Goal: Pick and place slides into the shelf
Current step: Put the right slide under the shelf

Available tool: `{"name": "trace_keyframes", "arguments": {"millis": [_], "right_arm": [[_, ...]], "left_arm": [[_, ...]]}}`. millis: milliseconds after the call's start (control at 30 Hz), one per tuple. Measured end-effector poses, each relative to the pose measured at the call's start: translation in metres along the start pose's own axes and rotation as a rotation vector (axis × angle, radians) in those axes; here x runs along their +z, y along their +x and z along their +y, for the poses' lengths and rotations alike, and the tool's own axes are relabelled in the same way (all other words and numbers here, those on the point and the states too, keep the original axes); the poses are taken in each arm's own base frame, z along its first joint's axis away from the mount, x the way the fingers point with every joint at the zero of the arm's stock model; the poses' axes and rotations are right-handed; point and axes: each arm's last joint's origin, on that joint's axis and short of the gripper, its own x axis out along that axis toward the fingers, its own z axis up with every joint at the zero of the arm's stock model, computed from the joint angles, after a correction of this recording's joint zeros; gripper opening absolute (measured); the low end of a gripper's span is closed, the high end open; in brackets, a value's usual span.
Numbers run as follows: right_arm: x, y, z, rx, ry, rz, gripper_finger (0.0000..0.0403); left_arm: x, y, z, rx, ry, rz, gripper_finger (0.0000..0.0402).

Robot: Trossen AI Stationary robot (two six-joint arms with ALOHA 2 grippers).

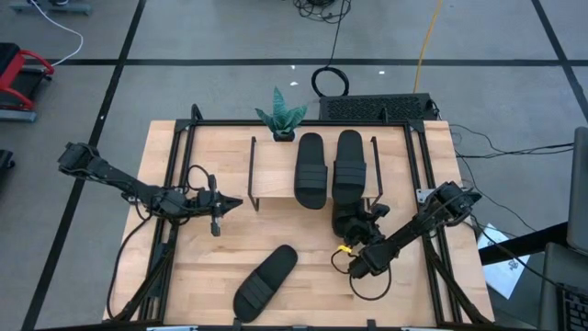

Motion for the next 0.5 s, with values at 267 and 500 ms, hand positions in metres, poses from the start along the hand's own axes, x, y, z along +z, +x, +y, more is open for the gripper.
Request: {"name": "trace_keyframes", "arguments": {"millis": [267,500], "right_arm": [[-0.006,0.003,0.006,0.045,0.011,0.045,0.0056],[-0.004,0.003,0.013,0.111,0.000,0.071,0.0129]], "left_arm": [[0.000,0.000,0.000,0.000,-0.001,0.000,0.0019],[0.000,0.000,0.000,0.000,-0.002,0.000,0.0019]]}}
